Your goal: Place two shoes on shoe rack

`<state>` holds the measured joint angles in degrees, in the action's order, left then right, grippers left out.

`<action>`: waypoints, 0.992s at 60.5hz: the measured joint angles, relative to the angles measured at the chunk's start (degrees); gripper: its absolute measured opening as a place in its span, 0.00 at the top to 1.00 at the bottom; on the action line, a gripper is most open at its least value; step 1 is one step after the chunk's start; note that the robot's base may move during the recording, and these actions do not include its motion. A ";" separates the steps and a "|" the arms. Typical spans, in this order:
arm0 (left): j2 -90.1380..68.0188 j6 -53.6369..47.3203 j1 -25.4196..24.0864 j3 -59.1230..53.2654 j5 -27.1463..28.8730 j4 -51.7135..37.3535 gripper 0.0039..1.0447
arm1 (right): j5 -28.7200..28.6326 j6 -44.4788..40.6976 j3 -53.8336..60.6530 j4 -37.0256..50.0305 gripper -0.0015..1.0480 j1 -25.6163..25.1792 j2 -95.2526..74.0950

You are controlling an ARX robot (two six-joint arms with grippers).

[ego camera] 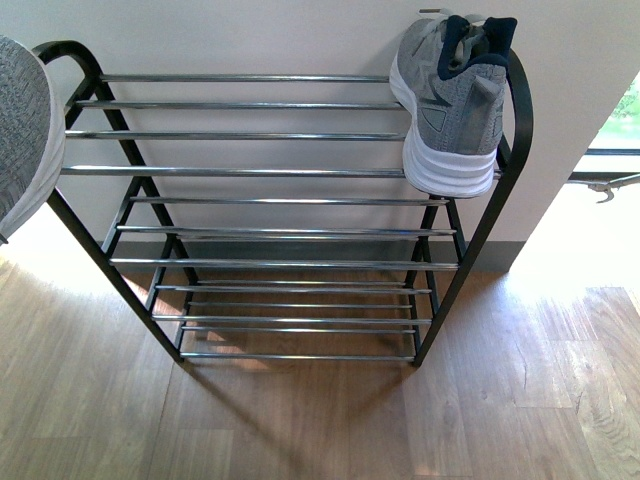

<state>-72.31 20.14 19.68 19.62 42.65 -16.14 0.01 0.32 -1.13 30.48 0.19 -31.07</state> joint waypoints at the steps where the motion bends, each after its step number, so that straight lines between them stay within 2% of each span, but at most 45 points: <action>1: 0.00 0.00 0.00 0.00 0.00 0.00 0.99 | -0.02 0.00 0.00 -0.31 0.98 0.00 0.35; 25: 0.00 0.00 0.00 0.00 0.00 0.00 0.99 | 0.00 0.00 0.02 -10.40 0.98 0.00 10.97; 60: 0.00 0.00 0.00 0.00 0.00 0.00 0.99 | 0.00 0.00 0.02 -20.20 0.98 0.00 20.81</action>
<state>-72.31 20.14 19.68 19.62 42.65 -16.14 0.01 0.32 -1.10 10.28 0.19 -10.26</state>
